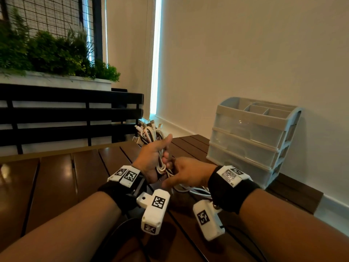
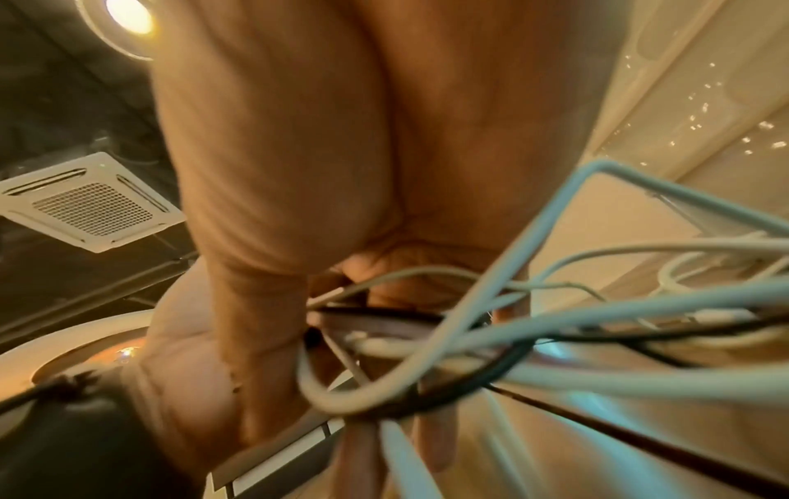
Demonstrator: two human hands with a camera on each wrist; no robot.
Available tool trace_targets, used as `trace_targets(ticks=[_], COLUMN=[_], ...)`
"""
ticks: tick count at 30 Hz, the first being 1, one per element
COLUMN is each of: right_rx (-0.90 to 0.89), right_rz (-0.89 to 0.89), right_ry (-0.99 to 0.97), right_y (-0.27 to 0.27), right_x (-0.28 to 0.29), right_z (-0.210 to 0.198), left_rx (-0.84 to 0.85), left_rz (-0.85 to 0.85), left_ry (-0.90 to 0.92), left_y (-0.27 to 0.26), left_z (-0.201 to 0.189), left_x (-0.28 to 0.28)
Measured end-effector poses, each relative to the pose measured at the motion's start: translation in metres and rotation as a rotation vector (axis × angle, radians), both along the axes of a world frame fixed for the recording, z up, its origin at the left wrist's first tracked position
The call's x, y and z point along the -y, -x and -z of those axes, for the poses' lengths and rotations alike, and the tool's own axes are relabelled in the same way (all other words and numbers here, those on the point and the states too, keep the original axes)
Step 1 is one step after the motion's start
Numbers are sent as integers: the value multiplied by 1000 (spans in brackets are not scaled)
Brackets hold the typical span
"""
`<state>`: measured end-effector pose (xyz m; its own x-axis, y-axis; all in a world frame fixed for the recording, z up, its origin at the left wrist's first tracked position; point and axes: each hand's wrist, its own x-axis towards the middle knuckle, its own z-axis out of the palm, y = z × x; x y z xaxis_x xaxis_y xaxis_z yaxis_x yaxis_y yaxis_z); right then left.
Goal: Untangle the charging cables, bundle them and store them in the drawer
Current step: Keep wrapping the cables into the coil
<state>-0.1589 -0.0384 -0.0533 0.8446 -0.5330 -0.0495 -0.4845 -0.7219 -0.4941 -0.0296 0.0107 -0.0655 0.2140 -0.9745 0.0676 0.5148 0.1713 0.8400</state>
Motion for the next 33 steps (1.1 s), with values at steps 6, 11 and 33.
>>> trace_targets(ticks=[6, 11, 33], right_rx=[-124, -270, -503], right_rz=[-51, -105, -216], right_ry=[101, 87, 569], right_y=[0, 14, 16], right_x=[-7, -2, 6], right_z=[-10, -21, -54], left_rx=[-102, -101, 82], left_rz=[-12, -14, 274], left_ry=[99, 91, -94], left_y=[-13, -19, 13], left_z=[4, 4, 8], left_x=[3, 3, -4])
